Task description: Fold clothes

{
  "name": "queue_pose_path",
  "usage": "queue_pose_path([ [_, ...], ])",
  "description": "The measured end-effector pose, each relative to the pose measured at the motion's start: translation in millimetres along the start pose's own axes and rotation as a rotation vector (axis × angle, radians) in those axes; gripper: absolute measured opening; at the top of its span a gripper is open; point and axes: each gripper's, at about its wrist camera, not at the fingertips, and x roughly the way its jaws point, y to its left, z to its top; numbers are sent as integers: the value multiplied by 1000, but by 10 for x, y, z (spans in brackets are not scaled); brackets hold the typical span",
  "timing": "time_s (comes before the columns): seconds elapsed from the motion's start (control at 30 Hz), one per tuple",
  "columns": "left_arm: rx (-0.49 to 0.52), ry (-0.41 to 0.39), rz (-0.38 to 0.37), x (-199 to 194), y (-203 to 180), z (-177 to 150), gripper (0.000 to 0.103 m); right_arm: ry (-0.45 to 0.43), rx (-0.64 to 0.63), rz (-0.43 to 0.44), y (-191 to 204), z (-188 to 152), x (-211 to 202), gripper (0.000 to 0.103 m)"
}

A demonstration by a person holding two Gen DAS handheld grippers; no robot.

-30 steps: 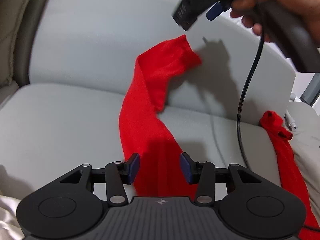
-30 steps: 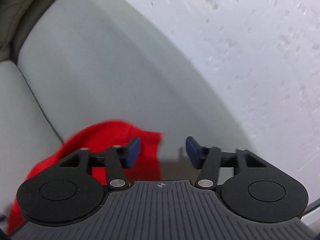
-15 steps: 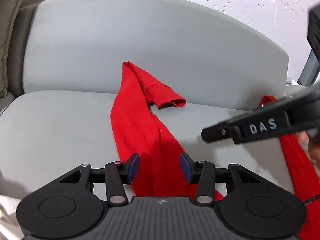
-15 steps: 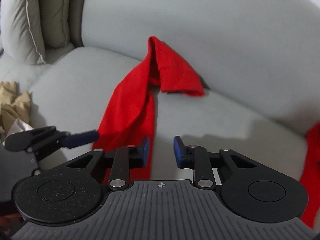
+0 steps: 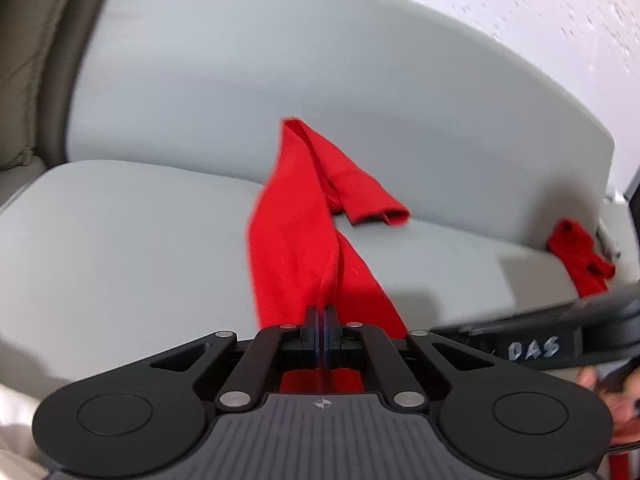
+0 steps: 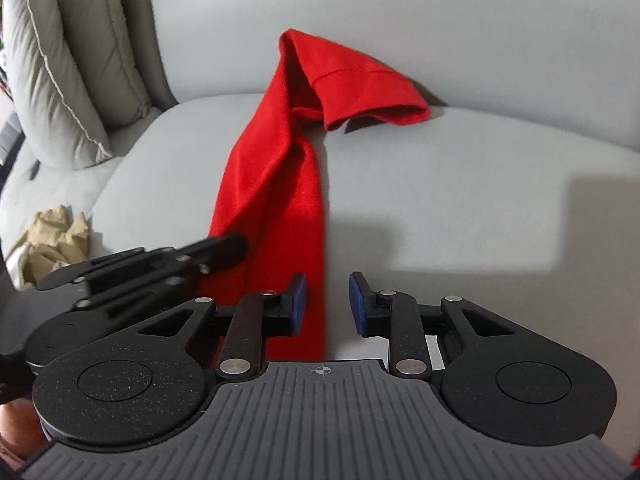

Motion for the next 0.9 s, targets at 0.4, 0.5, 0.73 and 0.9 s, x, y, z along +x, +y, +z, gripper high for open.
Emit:
queue_pose_path([
  [0.4, -16, 2, 136, -311, 441, 17, 30, -48, -188, -240, 579, 30, -27, 35],
  [0.5, -27, 8, -9, -255, 459, 18, 29, -86, -217, -189, 703, 76, 43, 33],
  [0.73, 73, 163, 244, 94, 411, -17, 26, -29, -322, -246, 767, 97, 358, 19],
  [0.9, 178, 95, 353, -49, 168, 30, 37, -42, -285, -405, 605, 40, -135, 27],
])
